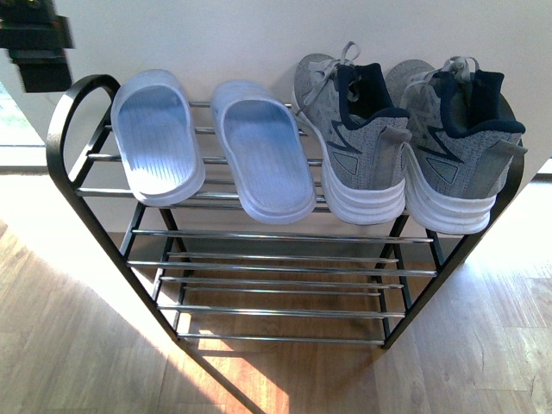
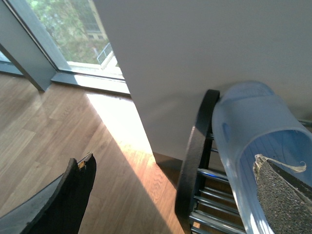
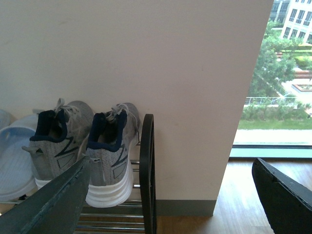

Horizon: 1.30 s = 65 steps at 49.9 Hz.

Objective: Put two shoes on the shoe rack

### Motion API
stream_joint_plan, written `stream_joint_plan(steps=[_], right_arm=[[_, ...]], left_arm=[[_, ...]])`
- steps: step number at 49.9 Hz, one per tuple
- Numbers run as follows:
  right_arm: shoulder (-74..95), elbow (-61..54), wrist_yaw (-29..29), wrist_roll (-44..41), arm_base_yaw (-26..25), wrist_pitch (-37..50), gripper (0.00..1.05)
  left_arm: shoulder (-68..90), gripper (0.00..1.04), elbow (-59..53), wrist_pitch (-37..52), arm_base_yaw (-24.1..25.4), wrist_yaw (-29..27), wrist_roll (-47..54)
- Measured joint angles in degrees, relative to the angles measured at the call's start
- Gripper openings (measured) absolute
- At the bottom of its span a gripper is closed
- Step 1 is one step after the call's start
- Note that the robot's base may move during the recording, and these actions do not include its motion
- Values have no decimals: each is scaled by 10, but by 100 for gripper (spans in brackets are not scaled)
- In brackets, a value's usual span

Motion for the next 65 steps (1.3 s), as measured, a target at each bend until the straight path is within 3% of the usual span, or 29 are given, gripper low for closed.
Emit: stream_joint_plan(steps=[11, 13, 16, 20, 30, 39, 45, 49, 65], right_arm=[[0, 0, 0, 0, 0, 0, 96], [0, 0, 0, 0, 0, 0, 96], [0, 0, 0, 0, 0, 0, 96], [0, 0, 0, 0, 0, 0, 96], [0, 0, 0, 0, 0, 0, 96], [0, 0, 0, 0, 0, 0, 96], [0, 0, 0, 0, 0, 0, 96], [0, 0, 0, 0, 0, 0, 96], [0, 0, 0, 0, 0, 0, 96]], left_arm=[[-146, 95, -140, 19, 19, -10, -25], [-132, 86, -180, 131, 39, 83, -2], [-122, 77, -220, 238, 56, 164, 26], [-130, 67, -256, 313, 67, 222, 45], [-205, 40, -293, 313, 90, 254, 65], [-302, 2, -334, 250, 114, 278, 69], [-350, 1, -346, 215, 124, 290, 71], [-386, 1, -355, 186, 155, 329, 72], [-546, 1, -373, 50, 169, 334, 72]])
